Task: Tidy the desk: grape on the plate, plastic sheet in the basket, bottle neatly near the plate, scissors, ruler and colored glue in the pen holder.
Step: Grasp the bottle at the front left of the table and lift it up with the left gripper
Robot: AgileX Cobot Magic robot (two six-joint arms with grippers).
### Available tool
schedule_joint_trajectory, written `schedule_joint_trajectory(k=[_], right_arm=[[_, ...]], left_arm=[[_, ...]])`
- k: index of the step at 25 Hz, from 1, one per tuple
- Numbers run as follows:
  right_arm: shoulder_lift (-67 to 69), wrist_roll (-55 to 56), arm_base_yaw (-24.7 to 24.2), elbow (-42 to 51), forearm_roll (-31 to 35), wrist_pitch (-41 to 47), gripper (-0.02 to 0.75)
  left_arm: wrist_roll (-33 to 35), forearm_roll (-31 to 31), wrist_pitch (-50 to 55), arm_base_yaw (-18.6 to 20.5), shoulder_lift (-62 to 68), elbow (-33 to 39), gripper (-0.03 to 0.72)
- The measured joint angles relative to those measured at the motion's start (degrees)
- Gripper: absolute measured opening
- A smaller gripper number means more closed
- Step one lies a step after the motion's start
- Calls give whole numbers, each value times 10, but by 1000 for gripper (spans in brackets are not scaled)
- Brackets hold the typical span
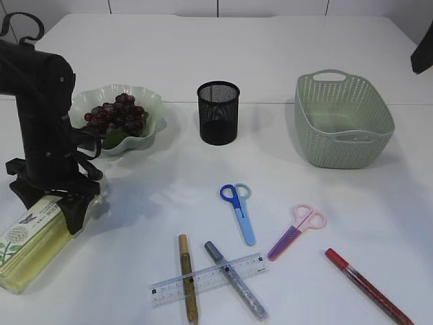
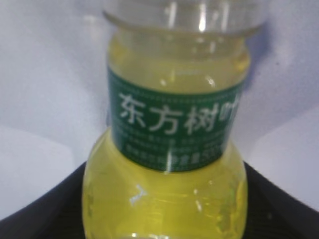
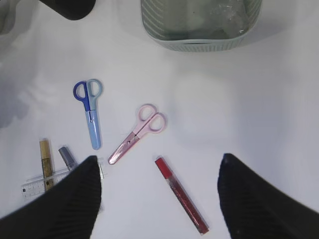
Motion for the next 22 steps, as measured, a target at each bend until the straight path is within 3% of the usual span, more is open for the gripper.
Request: schedule_joint_trajectory(k=[7, 17, 22], right_arm=[[0, -1, 0, 0, 0, 0, 570], [0, -1, 0, 0, 0, 0, 565], [0, -1, 0, 0, 0, 0, 565]], left_arm=[[0, 0, 0, 0, 0, -3, 445], [1, -7, -4, 0, -3, -3, 438], [-3, -25, -43, 0, -42, 50, 438]])
